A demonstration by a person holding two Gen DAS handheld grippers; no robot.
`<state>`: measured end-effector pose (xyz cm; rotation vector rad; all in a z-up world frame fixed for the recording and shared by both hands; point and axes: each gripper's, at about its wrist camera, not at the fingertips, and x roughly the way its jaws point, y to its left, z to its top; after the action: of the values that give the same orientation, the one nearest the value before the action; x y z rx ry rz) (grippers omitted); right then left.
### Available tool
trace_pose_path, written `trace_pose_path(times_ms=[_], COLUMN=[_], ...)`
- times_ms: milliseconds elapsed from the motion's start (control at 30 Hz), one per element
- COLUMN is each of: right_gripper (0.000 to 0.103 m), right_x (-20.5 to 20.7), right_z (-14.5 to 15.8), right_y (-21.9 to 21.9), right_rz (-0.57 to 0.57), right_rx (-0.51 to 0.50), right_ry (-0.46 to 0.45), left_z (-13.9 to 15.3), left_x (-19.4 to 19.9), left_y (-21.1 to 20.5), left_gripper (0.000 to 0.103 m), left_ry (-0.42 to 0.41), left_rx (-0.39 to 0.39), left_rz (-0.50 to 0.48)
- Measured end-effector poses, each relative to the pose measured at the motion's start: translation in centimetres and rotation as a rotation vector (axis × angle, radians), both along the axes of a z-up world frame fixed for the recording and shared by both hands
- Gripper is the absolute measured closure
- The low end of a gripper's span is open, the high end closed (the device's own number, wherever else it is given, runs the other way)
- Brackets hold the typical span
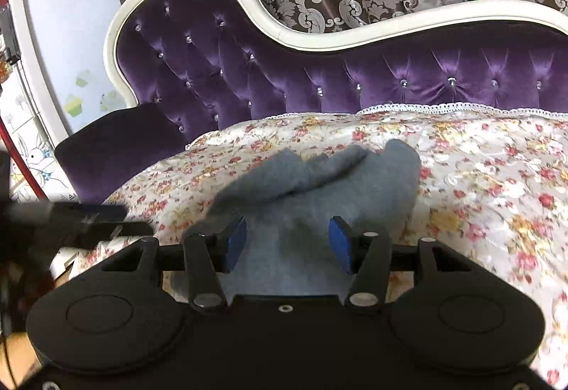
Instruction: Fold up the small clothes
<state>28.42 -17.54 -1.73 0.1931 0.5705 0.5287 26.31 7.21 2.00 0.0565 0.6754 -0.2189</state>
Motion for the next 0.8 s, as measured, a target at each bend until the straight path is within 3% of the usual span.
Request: trace_pose_path(times_ms=[133, 267, 500, 633, 800], right_gripper=[0.044, 0.044, 0.043, 0.038, 0.037], right_x=[-0.9, -1.8, -3.3, -4.1, -4.8], right_z=[-0.7, -1.5, -2.1, -1.8, -1.7], right_y=[0.3, 0.5, 1.8, 3.2, 6.5], right_rz=[0.022, 0.045, 0.08, 0.119, 0.194], right_rx=[-0.014, -0.043, -0.113, -0.174, -0.292], right_ry=[-0.014, -0.032, -0.073, -0.125, -0.227], left_z=[-1.1, -2.6, -4.8, -3.8, -3.4], left_x=[2.9, 6.6, 14.8, 14.9, 12.4], left_y=[-2.7, -4.2, -1.0, 1.6, 4.9], left_gripper=[0.009, 0.009, 0.009, 0.01, 0.01], left_ry=[0.003, 0.044, 0.146, 0.119, 0.146], left_rx=[0.082, 0.115, 0.168, 0.159, 0.056], left_rz=[-0.05, -0.081, 0.149, 0.221, 0.217])
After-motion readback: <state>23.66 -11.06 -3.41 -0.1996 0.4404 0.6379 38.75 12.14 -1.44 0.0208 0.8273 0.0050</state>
